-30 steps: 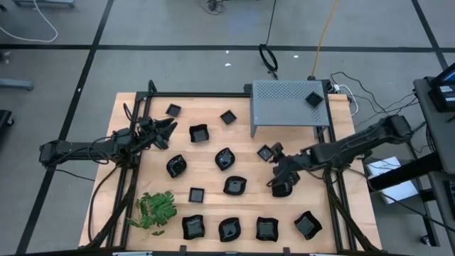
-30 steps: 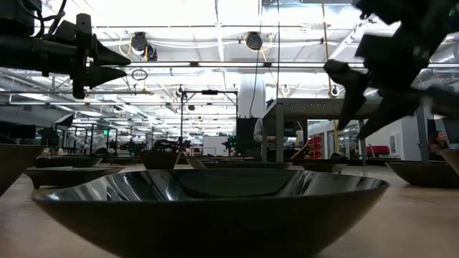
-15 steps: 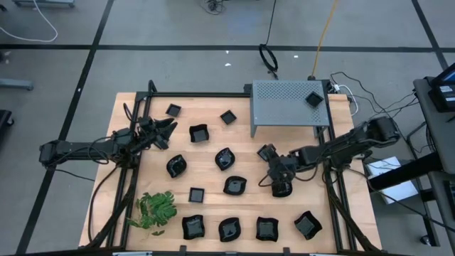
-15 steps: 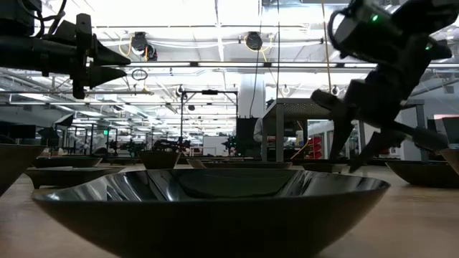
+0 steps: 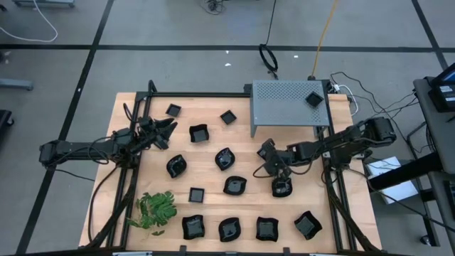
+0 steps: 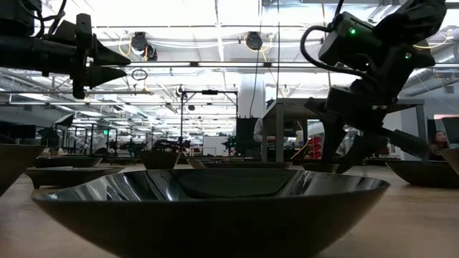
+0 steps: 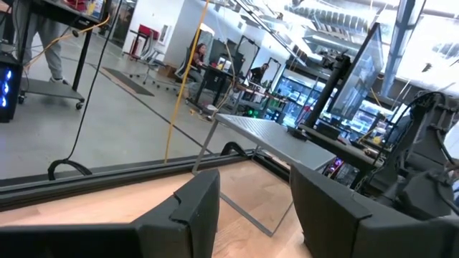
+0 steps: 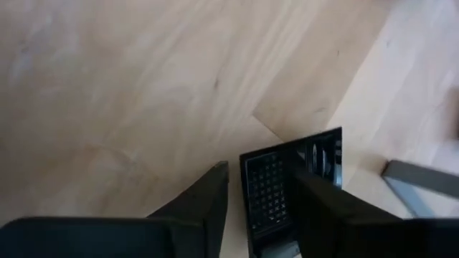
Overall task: Pick & Place Mini shaped plates
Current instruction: Stack the black square plate on top of the black square plate on the shelf
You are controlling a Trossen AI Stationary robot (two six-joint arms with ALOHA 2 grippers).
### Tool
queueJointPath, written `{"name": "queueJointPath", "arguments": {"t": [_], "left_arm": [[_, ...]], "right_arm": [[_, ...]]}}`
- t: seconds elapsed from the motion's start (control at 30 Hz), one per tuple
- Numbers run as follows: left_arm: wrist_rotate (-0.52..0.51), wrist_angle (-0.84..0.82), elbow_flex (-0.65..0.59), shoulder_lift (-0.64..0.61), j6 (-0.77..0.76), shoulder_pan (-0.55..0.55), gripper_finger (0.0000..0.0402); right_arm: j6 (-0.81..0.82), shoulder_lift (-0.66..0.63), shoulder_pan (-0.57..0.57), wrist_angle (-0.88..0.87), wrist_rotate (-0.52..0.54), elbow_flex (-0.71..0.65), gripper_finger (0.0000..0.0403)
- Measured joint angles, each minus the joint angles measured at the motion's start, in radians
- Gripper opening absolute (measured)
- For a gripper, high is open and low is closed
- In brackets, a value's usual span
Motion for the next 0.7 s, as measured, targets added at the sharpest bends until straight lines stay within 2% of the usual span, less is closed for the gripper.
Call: {"name": "queueJointPath", "arguments": {"t": [0.3,0.53,0.7], "left_arm": [[0.0,0.0,0.0,0.0,0.0,0.0,0.0173],[0.0,0.0,0.0,0.0,0.0,0.0,0.0173],[0.0,0.0,0.0,0.0,0.0,0.0,0.0173]], "right_arm": [[0.159,0.001,-0.008,-0.031,-0.018,-0.001,0.001],[0.221,-0.022,0.035,-0.037,-0.053,-0.002,0.0002],[0.228,-0.131,0.095,-0.028,-0.111,-0.002,0.0001]]}}
